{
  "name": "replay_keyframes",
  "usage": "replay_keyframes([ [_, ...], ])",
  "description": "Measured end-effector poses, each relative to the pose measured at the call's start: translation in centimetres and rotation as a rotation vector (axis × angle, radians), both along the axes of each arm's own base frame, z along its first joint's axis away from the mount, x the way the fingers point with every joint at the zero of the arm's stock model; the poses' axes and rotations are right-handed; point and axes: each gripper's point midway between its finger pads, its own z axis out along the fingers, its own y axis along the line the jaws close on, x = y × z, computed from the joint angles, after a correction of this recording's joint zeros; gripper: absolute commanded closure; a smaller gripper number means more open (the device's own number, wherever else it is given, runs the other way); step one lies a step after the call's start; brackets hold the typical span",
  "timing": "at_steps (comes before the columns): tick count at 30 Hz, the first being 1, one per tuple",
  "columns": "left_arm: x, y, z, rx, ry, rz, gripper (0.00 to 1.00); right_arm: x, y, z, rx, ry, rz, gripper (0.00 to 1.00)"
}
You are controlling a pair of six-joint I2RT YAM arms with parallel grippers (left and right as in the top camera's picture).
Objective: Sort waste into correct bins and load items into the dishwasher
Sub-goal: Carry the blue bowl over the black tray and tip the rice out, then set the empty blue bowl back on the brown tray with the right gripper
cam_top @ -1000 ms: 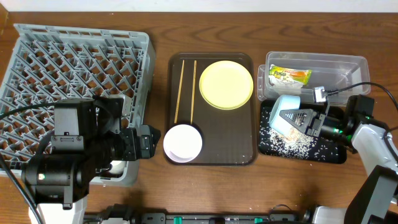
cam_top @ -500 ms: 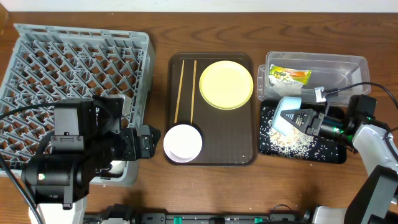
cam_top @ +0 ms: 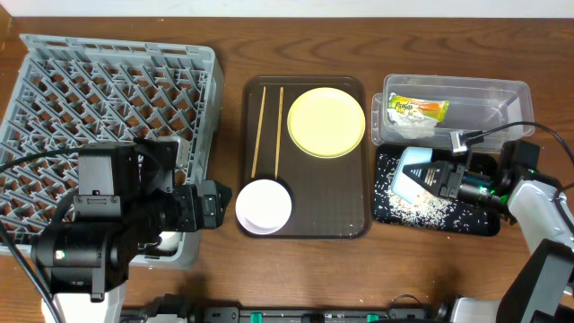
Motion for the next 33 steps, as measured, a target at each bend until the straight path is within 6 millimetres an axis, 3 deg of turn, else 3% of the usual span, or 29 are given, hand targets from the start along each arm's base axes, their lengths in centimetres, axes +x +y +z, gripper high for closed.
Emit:
replay_keyframes([
  [3, 0.0, 0.0, 0.0, 0.000, 0.000, 0.000, 0.02, 0.4, -0.5, -0.9, -0.060, 0.011, -0.016, 0.99],
  [7, 0.0, 0.0, 0.0, 0.000, 0.000, 0.000, 0.02, 0.4, -0.2, -0.2, -0.041, -0.028, -0.005, 0.99],
  [10, 0.0, 0.0, 0.0, 0.000, 0.000, 0.000, 0.02, 0.9, -0.7, -0.8, -0.089, -0.008, -0.026, 0.99],
  [18, 0.0, 0.0, 0.0, 0.000, 0.000, 0.000, 0.02, -0.2, 1.7, 0.2, -0.130, -0.005, 0.034, 0.98],
  [22, 0.0, 0.0, 0.0, 0.000, 0.000, 0.000, 0.02, -1.3, 3.9, 0.6, -0.259, -0.012, 0.091, 0.99],
  [27, 0.0, 0.0, 0.0, 0.000, 0.000, 0.000, 0.02, -2.7, 8.8, 1.4, -0.543, -0.122, 0.200, 0.97],
  [33, 0.0, 0.0, 0.0, 0.000, 0.000, 0.000, 0.02, -3.6, 14.4, -1.0, -0.834, -0.273, 0.264, 0.98],
])
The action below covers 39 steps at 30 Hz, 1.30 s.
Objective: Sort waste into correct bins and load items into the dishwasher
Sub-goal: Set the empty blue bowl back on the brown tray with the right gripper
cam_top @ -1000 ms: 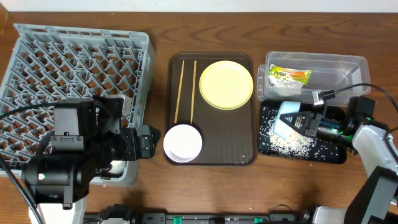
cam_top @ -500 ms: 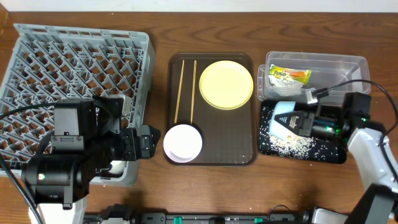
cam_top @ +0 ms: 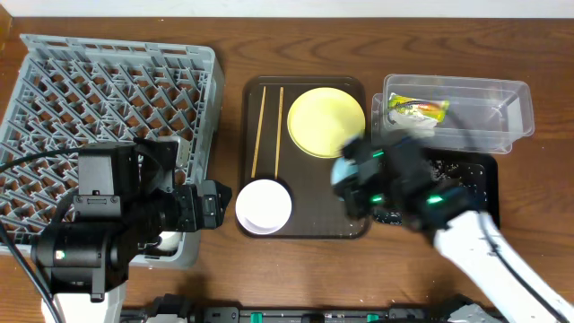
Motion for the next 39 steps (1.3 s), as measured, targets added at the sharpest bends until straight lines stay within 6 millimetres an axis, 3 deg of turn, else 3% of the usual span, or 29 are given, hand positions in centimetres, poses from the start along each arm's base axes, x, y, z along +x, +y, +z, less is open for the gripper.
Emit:
replay_keyframes([
  [4, 0.0, 0.0, 0.0, 0.000, 0.000, 0.000, 0.02, -0.4, 2.6, -3.1, -0.112, -0.018, 0.029, 0.95],
  [8, 0.0, 0.0, 0.0, 0.000, 0.000, 0.000, 0.02, -0.7, 2.7, -5.5, -0.178, 0.032, -0.008, 0.75],
  [12, 0.0, 0.0, 0.0, 0.000, 0.000, 0.000, 0.02, -0.8, 3.1, -5.5, -0.163, 0.041, -0.025, 0.31],
  [14, 0.0, 0.0, 0.0, 0.000, 0.000, 0.000, 0.02, -0.9, 3.3, -5.5, -0.160, 0.044, -0.026, 0.01],
  [20, 0.0, 0.0, 0.0, 0.000, 0.000, 0.000, 0.02, -2.0, 2.4, -4.4, -0.167, 0.078, -0.046, 0.01],
  [29, 0.0, 0.0, 0.0, 0.000, 0.000, 0.000, 0.02, -0.4, 1.9, 5.1, -0.012, -0.170, -0.104, 0.01],
  [33, 0.0, 0.0, 0.0, 0.000, 0.000, 0.000, 0.02, 0.4, -0.6, 8.0, -0.012, -0.283, -0.196, 0.01],
  [35, 0.0, 0.0, 0.0, 0.000, 0.000, 0.000, 0.02, 0.9, -3.1, 10.3, -0.011, -0.370, -0.274, 0.01],
  [39, 0.0, 0.0, 0.0, 0.000, 0.000, 0.000, 0.02, 0.2, -5.8, 14.1, -0.008, -0.530, -0.294, 0.01],
])
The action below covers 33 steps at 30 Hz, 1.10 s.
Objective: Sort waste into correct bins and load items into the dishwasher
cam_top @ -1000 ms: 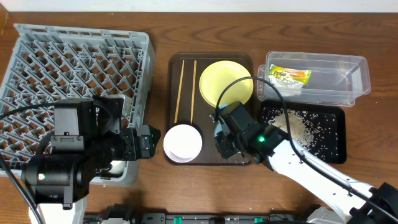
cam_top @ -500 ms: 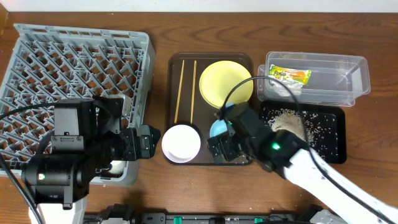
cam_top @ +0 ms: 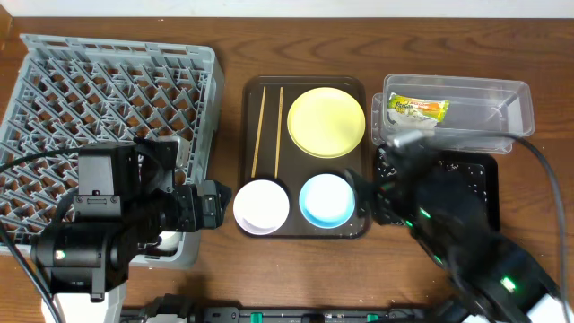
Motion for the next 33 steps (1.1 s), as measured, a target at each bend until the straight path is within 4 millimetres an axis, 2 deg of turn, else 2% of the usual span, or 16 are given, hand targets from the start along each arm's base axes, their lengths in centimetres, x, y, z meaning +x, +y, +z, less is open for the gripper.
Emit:
replay_keyframes([
  [4, 0.0, 0.0, 0.0, 0.000, 0.000, 0.000, 0.02, -1.7, -2.4, 2.6, -0.062, -0.133, 0.018, 0.01],
  [5, 0.0, 0.0, 0.0, 0.000, 0.000, 0.000, 0.02, -1.9, -2.7, 2.9, -0.068, -0.146, 0.016, 0.01],
  [8, 0.0, 0.0, 0.0, 0.000, 0.001, 0.000, 0.02, -1.9, -5.2, 3.6, -0.097, -0.201, -0.056, 0.01],
  [10, 0.0, 0.0, 0.0, 0.000, 0.000, 0.000, 0.02, -2.0, -7.0, 3.2, -0.107, -0.216, -0.116, 0.01],
  [15, 0.0, 0.0, 0.0, 0.000, 0.000, 0.000, 0.02, -1.6, -11.4, 0.0, -0.115, -0.207, -0.278, 0.01],
  [21, 0.0, 0.0, 0.0, 0.000, 0.001, 0.000, 0.02, -1.3, -14.8, -4.9, -0.105, -0.184, -0.404, 0.01],
  [25, 0.0, 0.0, 0.0, 0.000, 0.001, 0.000, 0.01, -1.2, -15.5, -6.5, -0.078, -0.241, -0.438, 0.01],
  [33, 0.0, 0.0, 0.0, 0.000, 0.001, 0.000, 0.02, -0.8, -15.2, -10.3, -0.027, -0.360, -0.432, 0.01],
])
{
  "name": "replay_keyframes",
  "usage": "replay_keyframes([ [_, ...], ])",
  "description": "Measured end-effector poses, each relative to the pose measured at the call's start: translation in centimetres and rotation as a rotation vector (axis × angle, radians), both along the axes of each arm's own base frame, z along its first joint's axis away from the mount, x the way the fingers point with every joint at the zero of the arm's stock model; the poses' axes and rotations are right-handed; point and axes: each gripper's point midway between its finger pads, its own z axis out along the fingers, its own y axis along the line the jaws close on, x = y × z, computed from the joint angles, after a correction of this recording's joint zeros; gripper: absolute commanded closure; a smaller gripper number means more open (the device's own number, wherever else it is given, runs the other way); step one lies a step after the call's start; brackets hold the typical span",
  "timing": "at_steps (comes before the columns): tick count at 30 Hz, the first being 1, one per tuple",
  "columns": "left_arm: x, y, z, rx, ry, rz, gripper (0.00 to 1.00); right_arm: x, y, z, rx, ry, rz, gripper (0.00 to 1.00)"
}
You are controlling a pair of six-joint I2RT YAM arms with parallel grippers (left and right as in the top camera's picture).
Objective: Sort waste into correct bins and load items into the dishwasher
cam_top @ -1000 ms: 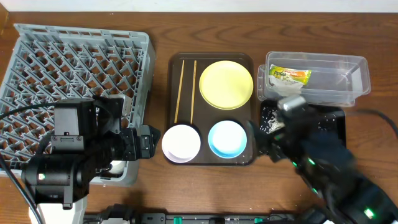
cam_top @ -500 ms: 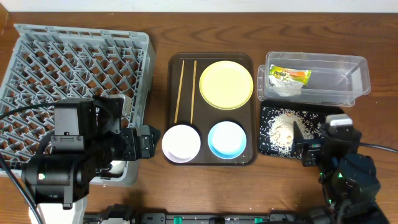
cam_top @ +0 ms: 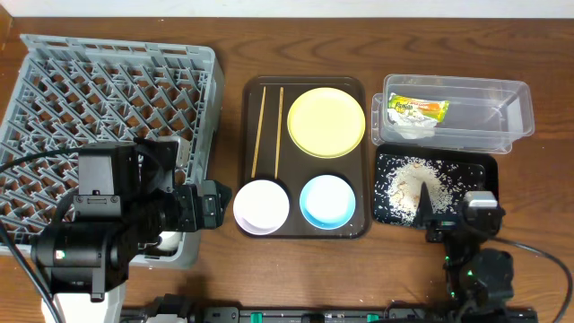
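Note:
A brown tray (cam_top: pixel 307 229) in the middle holds two chopsticks (cam_top: pixel 267 130), a yellow plate (cam_top: pixel 326 122), a white bowl (cam_top: pixel 262 205) and an empty blue bowl (cam_top: pixel 325 200). The grey dish rack (cam_top: pixel 108 99) stands at the left. Loose rice (cam_top: pixel 414 184) is piled on a black tray (cam_top: pixel 480 172); behind it a clear bin (cam_top: pixel 502 117) holds a snack wrapper (cam_top: pixel 417 109). My left gripper (cam_top: pixel 215 205) hovers open and empty between the rack and the white bowl. My right gripper (cam_top: pixel 439 229) sits low at the black tray's front edge, and its jaws are hard to make out.
The left arm's bulky black body (cam_top: pixel 99 224) covers the rack's front corner. The right arm's base (cam_top: pixel 480 269) stands at the table's front right edge. Bare wooden table (cam_top: pixel 229 54) separates rack, brown tray and bins.
The right arm was stretched over the black tray beside the blue bowl. Now it is drawn back to the front right, uncovering the rice pile. Bowl and left arm have not moved.
My right gripper first held the blue bowl tipped over the black tray, with rice below it. Then it was over the brown tray's right side with the bowl. Later the bowl stood in the brown tray, released. The arm is now withdrawn.

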Motion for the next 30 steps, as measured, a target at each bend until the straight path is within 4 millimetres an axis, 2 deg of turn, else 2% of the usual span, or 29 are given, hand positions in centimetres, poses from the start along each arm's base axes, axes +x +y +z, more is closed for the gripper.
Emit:
replay_keyframes([
  [1, 0.02, 0.01, 0.00, 0.000, 0.000, 0.000, 0.02, 0.08, 0.08, -0.55, 0.004, -0.022, 0.004, 0.01],
  [6, 0.01, 0.00, 0.00, 0.000, 0.000, 0.000, 0.02, 0.62, 0.20, -0.88, 0.016, -0.106, 0.006, 0.01],
  [30, 0.01, 0.00, 0.00, 0.000, 0.000, 0.000, 0.02, 0.67, 0.20, -1.14, 0.016, -0.104, 0.006, 0.01],
])
